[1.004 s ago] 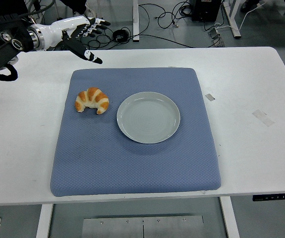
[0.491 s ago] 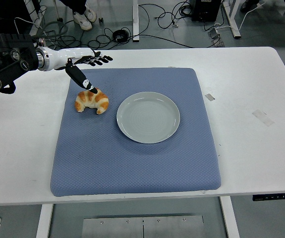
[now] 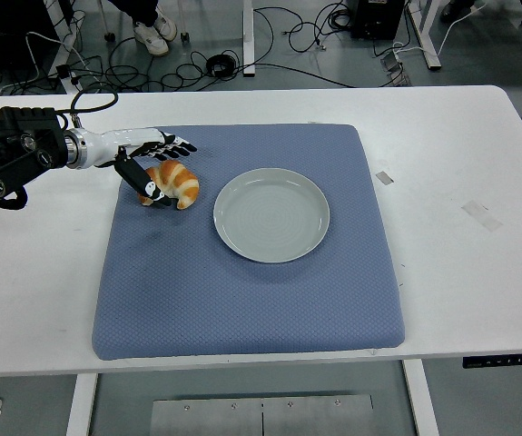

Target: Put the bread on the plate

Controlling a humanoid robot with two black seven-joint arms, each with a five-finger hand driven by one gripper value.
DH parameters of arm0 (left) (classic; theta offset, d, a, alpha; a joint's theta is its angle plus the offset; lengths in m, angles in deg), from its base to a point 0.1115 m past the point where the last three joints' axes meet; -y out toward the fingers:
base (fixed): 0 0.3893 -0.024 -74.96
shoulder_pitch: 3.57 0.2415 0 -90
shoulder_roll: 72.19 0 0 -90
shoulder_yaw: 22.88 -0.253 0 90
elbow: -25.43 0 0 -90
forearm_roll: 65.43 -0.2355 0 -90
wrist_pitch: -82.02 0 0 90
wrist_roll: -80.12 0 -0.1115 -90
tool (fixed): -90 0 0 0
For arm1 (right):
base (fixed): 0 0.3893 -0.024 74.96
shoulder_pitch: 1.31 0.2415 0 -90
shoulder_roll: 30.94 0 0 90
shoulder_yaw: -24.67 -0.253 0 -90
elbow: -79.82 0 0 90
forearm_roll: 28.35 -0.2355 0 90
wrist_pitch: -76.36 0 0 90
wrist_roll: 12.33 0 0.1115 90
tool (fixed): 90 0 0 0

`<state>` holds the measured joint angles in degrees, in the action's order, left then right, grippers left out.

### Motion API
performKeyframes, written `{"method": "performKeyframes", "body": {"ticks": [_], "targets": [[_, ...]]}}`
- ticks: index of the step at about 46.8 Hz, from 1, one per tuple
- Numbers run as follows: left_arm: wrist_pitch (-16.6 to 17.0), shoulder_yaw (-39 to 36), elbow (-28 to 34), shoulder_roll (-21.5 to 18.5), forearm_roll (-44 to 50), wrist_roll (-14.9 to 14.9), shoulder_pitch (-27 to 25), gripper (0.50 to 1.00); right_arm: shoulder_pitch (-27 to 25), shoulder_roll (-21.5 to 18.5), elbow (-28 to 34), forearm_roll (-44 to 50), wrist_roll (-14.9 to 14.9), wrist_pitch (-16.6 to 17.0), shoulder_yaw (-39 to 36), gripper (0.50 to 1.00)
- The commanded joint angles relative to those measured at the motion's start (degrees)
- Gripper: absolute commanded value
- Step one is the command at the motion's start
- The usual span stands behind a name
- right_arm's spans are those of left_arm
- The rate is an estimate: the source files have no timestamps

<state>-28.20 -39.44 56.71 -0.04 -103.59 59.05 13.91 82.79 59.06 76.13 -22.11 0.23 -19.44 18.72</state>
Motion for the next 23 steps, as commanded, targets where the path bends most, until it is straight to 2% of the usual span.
{"method": "performKeyframes", "body": {"ticks": [1,9,23], "targets": [[0.18,1.0,-0.08,0.01,0.02,-0.03,0.1,0.931,0.01,0.0,0.0,0.0,0.01,0.0,0.05,1.0],[0.27,1.97,-0.17,-0.08,0.02,-0.03,0.36,0.904,0.01,0.0,0.0,0.0,-0.08,0.0,-0.03,1.0],[0.35,1.97,-0.43,-0.08,0.02,-0.03,1.94,0.898,0.01,0.0,0.0,0.0,0.01,0.0,-0.03,1.0]]}}
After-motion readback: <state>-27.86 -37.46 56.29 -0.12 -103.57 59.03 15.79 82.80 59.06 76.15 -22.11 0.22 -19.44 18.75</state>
